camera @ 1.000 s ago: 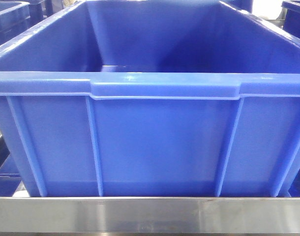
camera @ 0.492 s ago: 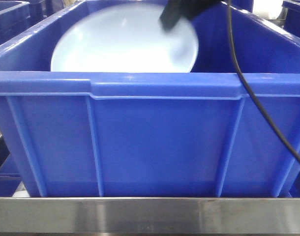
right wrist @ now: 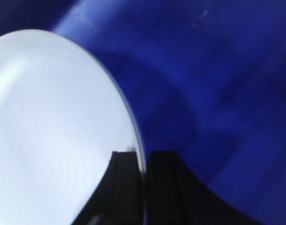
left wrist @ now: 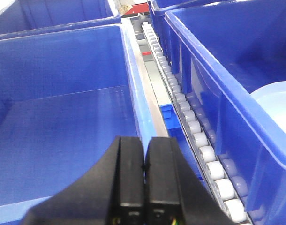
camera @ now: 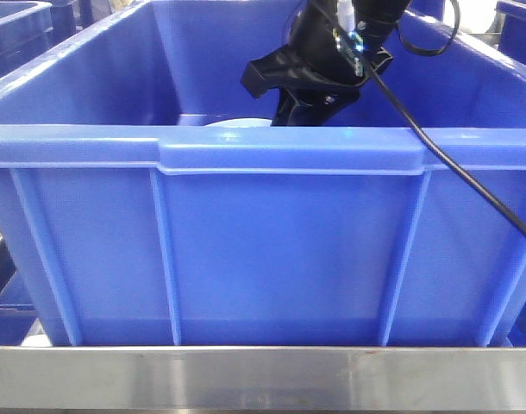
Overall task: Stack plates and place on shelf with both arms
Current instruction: 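Open the right gripper to release the plates in the bin and withdraw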
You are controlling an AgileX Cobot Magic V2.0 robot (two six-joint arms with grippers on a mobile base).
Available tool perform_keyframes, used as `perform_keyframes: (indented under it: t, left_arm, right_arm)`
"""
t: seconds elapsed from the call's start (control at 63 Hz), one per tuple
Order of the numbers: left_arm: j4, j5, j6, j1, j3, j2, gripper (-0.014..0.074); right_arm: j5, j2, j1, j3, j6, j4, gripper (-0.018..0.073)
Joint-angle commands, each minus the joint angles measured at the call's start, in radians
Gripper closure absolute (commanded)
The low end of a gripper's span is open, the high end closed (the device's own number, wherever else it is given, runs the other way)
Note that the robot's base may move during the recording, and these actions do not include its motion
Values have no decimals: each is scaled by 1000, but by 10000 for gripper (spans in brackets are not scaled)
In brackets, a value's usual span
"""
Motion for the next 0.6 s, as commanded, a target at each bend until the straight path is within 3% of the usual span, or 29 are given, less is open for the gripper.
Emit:
perform_keyframes:
  t: [0.0,0.143,0.238,0.445,0.588]
  left_arm:
    - [-4,-91,-7,0,-24,19,512]
    - [-4,-89,-7,0,-24,19,512]
    - [-4,-89,-7,0,-24,19,512]
    - [-4,-89,-7,0,-24,19,512]
    - [-4,-89,-7,0,-24,19,512]
  right_arm:
    - [-45,-53,-6,-43,-7,4,281]
    - [-28,-53,-13,-46,-3,4,104]
    - [4,-53,-15,-66,-3,3,109]
    - [2,-108,-17,-89,-3,3,215]
    - [0,-187,-17,-56,8,5,426]
